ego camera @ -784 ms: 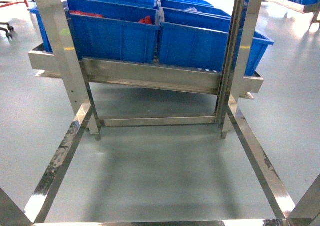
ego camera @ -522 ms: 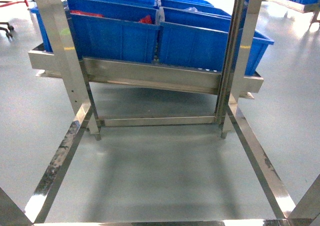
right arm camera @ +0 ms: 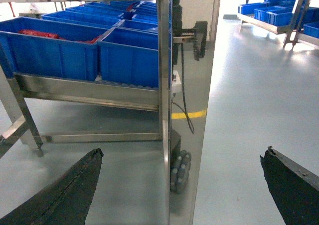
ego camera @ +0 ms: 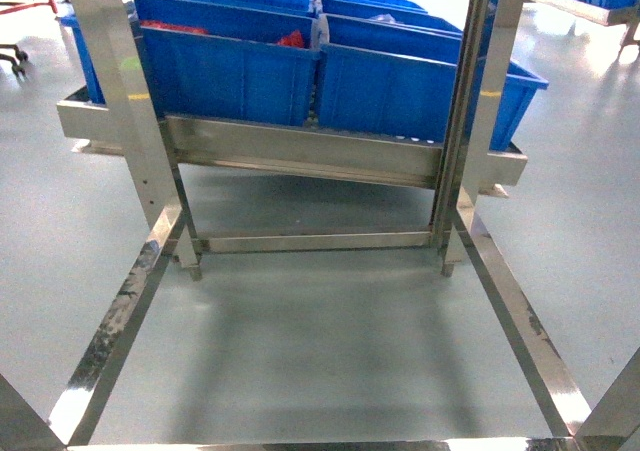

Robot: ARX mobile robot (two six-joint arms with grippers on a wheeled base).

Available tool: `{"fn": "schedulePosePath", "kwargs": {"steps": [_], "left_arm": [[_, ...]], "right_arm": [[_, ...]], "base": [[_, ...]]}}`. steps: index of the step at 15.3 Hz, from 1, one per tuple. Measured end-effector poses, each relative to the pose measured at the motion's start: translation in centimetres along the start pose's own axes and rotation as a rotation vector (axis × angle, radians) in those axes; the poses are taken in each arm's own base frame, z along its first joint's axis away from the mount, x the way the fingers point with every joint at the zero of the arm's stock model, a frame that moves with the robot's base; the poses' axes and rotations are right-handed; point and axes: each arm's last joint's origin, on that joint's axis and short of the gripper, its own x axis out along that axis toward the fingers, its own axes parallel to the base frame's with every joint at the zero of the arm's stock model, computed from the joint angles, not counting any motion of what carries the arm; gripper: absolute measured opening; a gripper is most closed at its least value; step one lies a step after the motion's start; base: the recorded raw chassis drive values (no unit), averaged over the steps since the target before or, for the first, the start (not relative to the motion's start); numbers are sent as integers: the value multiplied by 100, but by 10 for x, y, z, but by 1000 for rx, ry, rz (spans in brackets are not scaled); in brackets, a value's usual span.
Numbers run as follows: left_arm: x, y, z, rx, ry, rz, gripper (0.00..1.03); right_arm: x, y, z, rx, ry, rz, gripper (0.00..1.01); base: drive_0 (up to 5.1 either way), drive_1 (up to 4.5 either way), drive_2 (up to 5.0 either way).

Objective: Pick capacitor and pack into box

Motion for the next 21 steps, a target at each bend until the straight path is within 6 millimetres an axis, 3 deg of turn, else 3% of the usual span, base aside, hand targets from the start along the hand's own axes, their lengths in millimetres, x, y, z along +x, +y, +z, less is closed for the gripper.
{"fn": "schedulePosePath", "kwargs": {"steps": [21], "left_arm": [[0, 0, 0, -2, 1, 0, 98]], "right_arm": [[0, 0, 0, 0, 0, 0, 98]], "base": [[0, 0, 0]]}}
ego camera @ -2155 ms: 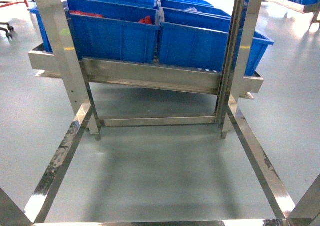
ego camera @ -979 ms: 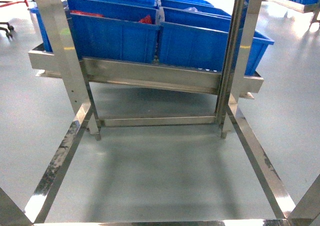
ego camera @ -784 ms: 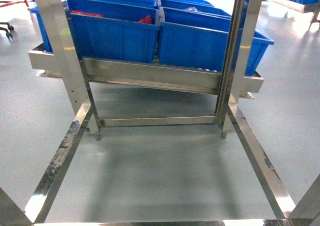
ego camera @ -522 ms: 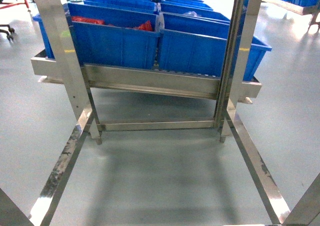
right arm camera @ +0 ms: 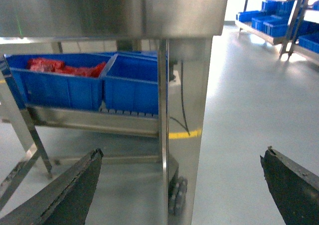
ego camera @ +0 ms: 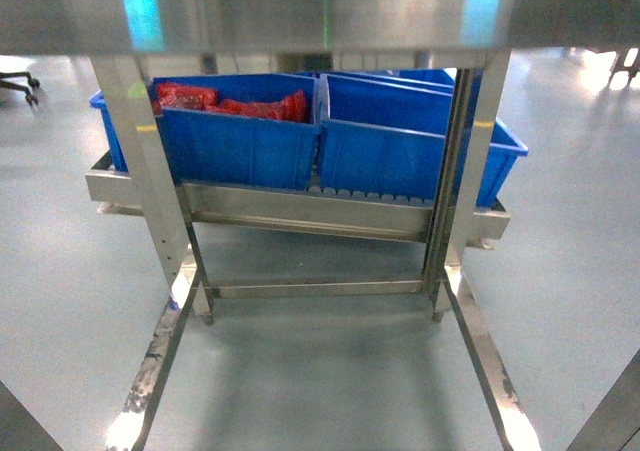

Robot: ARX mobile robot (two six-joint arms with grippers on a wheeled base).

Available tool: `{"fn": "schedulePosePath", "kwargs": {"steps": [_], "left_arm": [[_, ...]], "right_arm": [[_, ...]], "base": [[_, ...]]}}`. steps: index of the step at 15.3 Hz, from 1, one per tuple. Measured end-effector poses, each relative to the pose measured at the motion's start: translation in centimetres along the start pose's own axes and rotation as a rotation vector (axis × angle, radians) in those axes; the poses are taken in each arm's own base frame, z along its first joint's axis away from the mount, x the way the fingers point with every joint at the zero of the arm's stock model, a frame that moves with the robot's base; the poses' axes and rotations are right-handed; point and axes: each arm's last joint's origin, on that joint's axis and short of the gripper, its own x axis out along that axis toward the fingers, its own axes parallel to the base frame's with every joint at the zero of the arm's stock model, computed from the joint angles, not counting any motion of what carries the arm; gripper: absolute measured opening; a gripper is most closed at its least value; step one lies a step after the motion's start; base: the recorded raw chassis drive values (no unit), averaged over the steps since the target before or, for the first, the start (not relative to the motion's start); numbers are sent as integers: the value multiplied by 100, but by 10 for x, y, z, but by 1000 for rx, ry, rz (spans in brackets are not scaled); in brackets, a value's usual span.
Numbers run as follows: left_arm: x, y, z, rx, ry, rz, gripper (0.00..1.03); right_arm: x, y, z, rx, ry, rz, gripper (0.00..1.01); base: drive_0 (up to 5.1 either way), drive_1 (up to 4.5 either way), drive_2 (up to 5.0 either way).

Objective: Pick capacitor and pack into box

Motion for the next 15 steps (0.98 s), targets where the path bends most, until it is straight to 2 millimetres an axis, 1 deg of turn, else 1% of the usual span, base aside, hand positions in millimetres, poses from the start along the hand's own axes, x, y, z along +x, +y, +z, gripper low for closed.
{"fn": "schedulePosePath", "kwargs": {"steps": [15], "left_arm": [[0, 0, 0, 0, -3, 0, 98]], "right_arm": [[0, 0, 0, 0, 1, 0, 98]], "base": [[0, 0, 0]]}}
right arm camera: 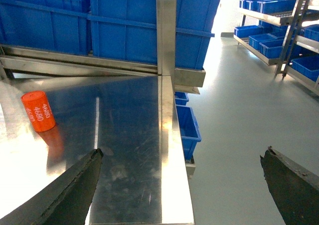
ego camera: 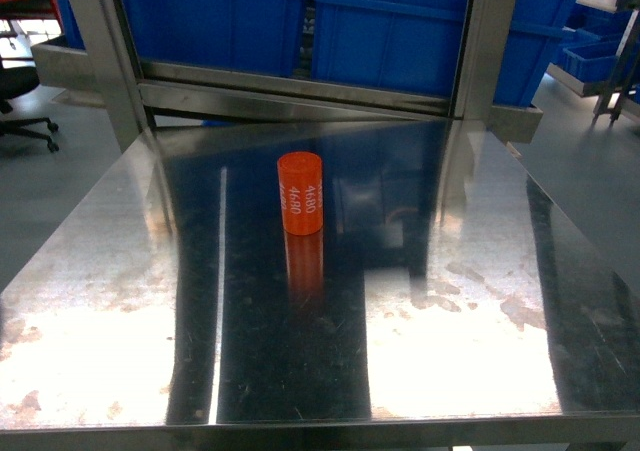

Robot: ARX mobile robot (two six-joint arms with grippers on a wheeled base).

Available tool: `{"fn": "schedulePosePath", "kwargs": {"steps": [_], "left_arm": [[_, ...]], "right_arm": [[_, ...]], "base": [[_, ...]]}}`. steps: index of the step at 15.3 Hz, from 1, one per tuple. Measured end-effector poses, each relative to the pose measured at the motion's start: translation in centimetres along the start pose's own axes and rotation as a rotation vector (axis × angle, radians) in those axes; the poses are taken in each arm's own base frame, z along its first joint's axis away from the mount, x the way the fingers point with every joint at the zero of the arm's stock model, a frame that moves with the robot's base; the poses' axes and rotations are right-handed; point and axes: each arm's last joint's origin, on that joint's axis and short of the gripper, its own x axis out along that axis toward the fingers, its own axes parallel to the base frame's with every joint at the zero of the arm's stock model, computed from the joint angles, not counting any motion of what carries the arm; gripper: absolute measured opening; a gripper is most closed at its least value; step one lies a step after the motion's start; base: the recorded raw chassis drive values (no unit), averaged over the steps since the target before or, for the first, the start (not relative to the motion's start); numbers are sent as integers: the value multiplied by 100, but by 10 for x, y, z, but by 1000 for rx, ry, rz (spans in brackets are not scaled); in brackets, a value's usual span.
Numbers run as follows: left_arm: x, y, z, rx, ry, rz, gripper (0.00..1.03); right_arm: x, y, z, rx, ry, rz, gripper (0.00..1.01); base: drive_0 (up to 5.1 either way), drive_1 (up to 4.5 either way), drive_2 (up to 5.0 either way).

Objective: Pick capacitor and pack into box

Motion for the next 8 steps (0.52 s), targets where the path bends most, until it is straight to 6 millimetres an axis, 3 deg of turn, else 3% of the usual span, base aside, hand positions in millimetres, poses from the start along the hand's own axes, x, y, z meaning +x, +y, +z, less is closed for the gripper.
{"fn": "schedulePosePath", "kwargs": {"steps": [8], "left_arm": [[0, 0, 0, 0, 2, 0, 98]], "right_arm": [[0, 0, 0, 0, 0, 0, 98]], "base": [[0, 0, 0]]}}
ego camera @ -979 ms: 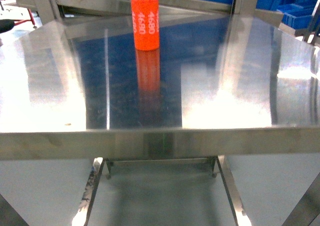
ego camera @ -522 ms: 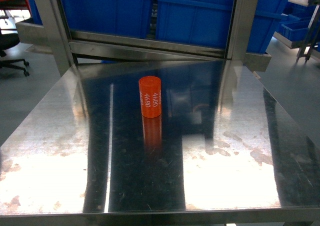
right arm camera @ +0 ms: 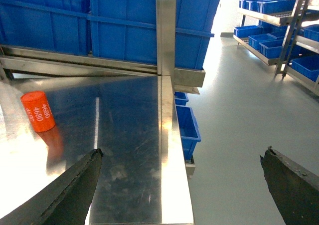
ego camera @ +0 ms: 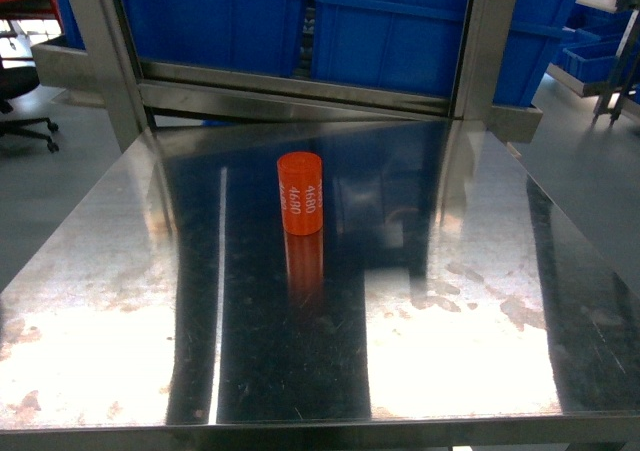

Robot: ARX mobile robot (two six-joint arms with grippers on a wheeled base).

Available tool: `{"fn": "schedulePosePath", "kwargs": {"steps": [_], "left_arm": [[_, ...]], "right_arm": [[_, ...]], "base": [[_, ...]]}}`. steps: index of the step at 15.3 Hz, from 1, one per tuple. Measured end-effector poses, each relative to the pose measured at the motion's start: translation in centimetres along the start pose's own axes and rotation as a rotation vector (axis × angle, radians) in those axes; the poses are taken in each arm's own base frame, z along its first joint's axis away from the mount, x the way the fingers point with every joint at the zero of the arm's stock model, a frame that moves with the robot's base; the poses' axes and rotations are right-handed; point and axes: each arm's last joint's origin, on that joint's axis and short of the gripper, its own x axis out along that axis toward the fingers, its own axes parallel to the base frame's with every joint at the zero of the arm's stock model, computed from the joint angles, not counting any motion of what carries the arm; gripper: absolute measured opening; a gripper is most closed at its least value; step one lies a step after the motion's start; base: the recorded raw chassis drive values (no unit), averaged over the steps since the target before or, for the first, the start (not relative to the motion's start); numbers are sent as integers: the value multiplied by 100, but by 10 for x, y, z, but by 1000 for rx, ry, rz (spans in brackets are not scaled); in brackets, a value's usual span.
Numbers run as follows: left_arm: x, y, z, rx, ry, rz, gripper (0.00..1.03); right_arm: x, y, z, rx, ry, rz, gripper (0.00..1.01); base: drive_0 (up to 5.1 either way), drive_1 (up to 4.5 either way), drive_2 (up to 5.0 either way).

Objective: Pick capacitor and pack into box

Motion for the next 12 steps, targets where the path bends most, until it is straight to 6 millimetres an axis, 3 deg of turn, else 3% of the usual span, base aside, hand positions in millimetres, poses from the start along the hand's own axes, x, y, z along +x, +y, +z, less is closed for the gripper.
{"fn": "schedulePosePath", "kwargs": {"steps": [6, 7, 10, 12], "left_arm": [[0, 0, -1, -6, 12, 9, 98], [6, -4, 0, -52, 32, 75, 98], [52, -21, 25, -96, -8, 64, 98], [106, -50, 45, -111, -55, -75, 98]], "right_arm": [[0, 0, 0, 0, 0, 0, 98], [0, 0, 0, 0, 0, -1, 98], [0, 0, 0, 0, 0, 0, 98], [0, 0, 0, 0, -1, 0, 98]], "base": [[0, 0, 0], [0, 0, 0], [0, 0, 0], [0, 0, 0]]}}
